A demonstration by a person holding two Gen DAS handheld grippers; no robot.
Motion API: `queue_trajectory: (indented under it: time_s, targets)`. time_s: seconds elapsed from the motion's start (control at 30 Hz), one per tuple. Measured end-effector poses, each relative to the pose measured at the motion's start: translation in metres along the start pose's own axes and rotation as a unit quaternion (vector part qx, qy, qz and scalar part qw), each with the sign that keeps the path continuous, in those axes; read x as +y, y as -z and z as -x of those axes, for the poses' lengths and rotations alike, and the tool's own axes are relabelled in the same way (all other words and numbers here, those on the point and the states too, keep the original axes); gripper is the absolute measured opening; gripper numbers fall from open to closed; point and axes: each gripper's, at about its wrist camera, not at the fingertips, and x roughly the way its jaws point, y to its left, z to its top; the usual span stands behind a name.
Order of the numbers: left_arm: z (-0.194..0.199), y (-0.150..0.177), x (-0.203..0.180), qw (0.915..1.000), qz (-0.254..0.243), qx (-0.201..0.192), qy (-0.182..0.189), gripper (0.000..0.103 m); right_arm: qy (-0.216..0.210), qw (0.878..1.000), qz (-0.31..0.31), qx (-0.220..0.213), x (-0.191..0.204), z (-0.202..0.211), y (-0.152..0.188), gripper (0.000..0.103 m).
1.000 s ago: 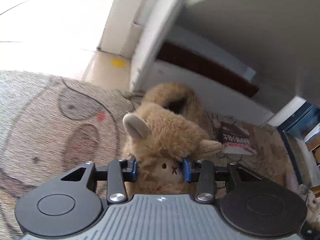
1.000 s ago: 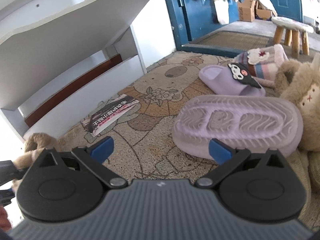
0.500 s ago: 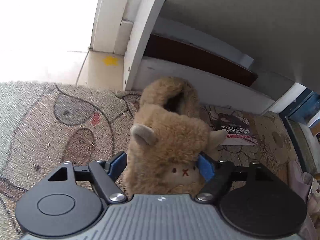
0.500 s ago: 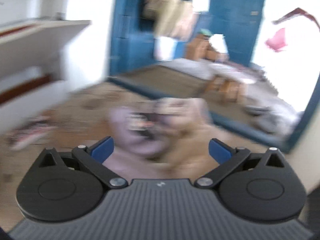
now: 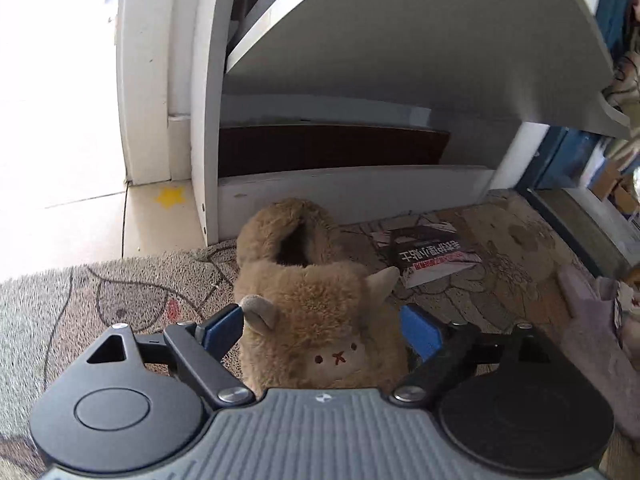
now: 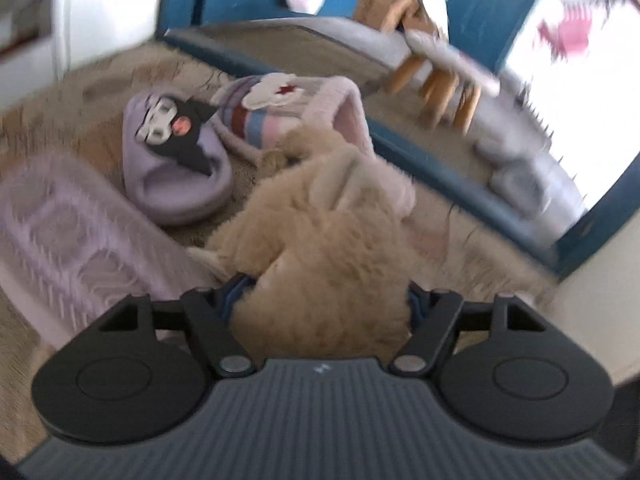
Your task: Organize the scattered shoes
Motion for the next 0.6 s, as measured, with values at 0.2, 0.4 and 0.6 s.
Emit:
queue_trajectory:
  time_s: [0.2,0.4,0.6]
  targets:
    - [0.007,0.001,0.007,0.9999,-0.009,0.005,0.013,0.088,-0.005,0.997,-0.059,-0.044,-0.017,0.029,-0.001,0.048]
    - [0.010,0.004,0.005,0.9995,-0.008,0.010,0.029,0.088,-0.022,0.991,-0.093,-0.089,-0.028,0.069,-0.016,0.048]
    - [0.014,0.005,0.014,0.9995,0.001,0.016,0.029,0.089,-0.114,0.983,-0.051,-0.136,0.012,0.130,-0.026,0.052]
